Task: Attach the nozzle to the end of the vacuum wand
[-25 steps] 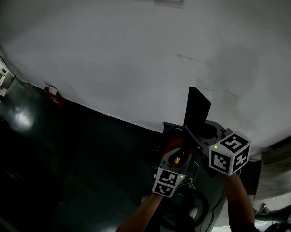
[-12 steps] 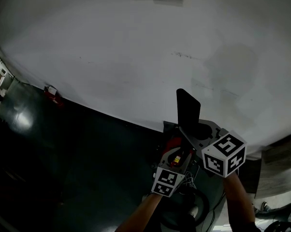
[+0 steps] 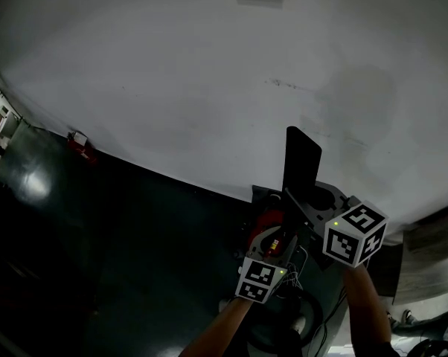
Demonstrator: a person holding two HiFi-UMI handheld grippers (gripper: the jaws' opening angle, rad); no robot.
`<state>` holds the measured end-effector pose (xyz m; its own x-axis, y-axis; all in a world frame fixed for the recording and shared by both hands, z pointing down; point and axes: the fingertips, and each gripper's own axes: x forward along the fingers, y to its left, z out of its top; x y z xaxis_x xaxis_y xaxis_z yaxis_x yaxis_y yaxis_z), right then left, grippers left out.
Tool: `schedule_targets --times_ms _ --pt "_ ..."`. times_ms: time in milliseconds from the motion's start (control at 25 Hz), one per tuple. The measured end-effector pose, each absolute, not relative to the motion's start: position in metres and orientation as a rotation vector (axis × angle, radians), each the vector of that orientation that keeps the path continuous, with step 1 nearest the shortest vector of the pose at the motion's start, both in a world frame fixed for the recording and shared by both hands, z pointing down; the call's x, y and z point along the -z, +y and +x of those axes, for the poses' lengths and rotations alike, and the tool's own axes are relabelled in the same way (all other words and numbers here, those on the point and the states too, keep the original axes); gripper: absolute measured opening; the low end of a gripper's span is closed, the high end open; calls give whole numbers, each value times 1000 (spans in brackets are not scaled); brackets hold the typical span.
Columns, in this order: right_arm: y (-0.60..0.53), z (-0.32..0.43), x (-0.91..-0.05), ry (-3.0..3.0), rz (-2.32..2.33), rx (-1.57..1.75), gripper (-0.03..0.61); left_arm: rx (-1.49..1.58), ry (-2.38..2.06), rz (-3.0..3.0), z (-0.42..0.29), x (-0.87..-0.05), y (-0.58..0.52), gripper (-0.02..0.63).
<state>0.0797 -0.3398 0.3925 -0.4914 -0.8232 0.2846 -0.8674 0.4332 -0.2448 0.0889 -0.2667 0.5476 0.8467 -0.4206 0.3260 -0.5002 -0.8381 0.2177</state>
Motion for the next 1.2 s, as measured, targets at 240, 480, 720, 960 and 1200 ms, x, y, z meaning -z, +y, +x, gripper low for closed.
schedule_targets --times_ms 240,480,720,960,1200 --pt "-338 63 -395 -2548 1471 -455 87 -401 -705 2733 80 -550 -270 136" --pt "-337 61 -394 -2571 1475 -429 87 -395 -703 2723 79 -552 -269 135" --pt "-332 42 -396 -2556 1414 -255 87 -382 -701 2721 81 -551 -270 135" --pt "-337 62 -394 -2623 1521 -414 87 -339 -711 2696 77 -555 -273 135" --pt "-338 45 -399 -2613 1470 -318 87 -348 -720 2675 70 -557 -278 134"
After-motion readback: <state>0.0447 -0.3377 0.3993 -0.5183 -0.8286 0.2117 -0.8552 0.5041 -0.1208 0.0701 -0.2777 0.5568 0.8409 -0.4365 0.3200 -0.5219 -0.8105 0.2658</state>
